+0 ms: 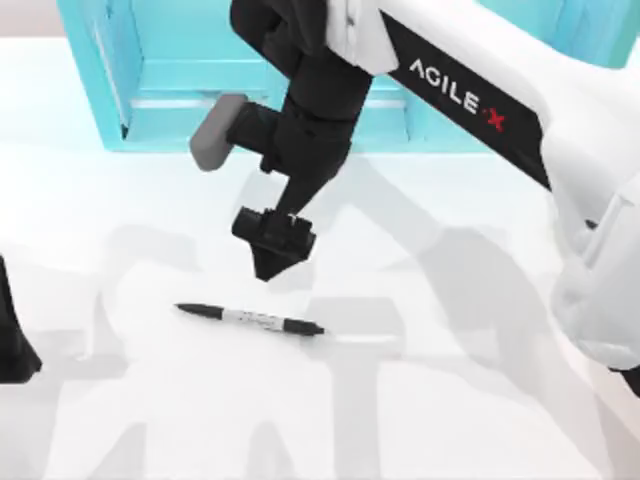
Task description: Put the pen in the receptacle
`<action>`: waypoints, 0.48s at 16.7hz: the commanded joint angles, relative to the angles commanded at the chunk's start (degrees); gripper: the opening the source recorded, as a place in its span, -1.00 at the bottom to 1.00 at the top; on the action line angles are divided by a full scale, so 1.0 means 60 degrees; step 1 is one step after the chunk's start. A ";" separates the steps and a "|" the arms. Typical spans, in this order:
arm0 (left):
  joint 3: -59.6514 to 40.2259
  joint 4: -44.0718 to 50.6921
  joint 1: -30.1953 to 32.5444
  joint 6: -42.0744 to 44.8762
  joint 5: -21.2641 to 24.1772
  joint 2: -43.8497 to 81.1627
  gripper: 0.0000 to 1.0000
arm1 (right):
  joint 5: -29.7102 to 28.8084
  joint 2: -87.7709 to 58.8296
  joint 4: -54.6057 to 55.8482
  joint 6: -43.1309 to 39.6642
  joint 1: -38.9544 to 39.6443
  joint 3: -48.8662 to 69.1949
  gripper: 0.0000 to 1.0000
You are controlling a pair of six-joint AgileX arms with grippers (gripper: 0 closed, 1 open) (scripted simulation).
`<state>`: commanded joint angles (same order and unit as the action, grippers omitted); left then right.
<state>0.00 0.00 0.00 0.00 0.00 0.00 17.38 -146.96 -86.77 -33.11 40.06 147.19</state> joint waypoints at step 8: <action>0.0000 0.0000 0.0000 0.0000 0.0000 0.0000 1.00 | -0.0015 -0.1521 -0.1016 -0.0055 0.0120 0.1764 1.00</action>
<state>0.00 0.00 0.00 0.00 0.00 0.00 17.29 -156.09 -92.87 -33.44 40.78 157.77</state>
